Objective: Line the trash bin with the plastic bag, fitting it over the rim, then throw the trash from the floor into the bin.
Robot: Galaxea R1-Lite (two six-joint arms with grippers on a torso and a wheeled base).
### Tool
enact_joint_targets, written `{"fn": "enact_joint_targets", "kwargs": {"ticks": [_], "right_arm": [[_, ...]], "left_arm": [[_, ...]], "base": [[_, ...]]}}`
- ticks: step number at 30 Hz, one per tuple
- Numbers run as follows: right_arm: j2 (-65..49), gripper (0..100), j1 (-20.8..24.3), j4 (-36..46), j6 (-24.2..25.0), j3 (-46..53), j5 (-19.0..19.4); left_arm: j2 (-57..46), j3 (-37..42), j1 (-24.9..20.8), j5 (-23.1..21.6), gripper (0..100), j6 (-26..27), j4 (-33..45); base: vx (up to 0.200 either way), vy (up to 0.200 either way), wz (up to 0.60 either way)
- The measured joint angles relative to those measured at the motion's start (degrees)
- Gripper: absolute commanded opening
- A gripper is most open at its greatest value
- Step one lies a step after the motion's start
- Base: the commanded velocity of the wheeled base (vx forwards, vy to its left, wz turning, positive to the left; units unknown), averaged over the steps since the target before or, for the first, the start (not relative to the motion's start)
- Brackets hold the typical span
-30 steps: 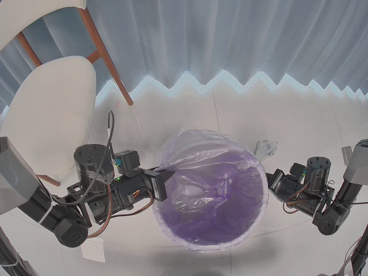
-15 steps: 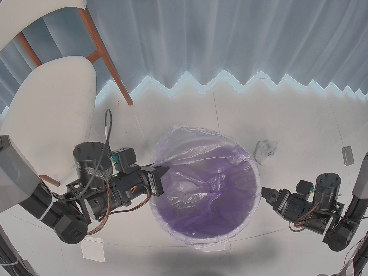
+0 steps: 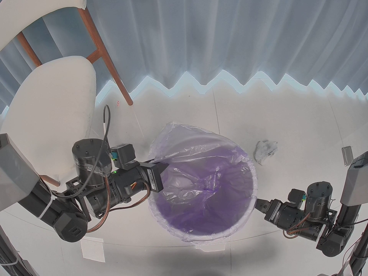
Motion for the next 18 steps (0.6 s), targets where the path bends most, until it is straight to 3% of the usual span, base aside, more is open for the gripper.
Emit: {"fn": "enact_joint_targets", "kwargs": {"ticks": [18], "right_arm": [[11.84, 100, -4.47, -2.72, -1.84, -6.92, -5.51]], "left_arm": [[-3.36, 0.27, -0.13, -0.76, 0, -2.68, 0.09]], "base": [[0.000, 0.000, 0.00]]}}
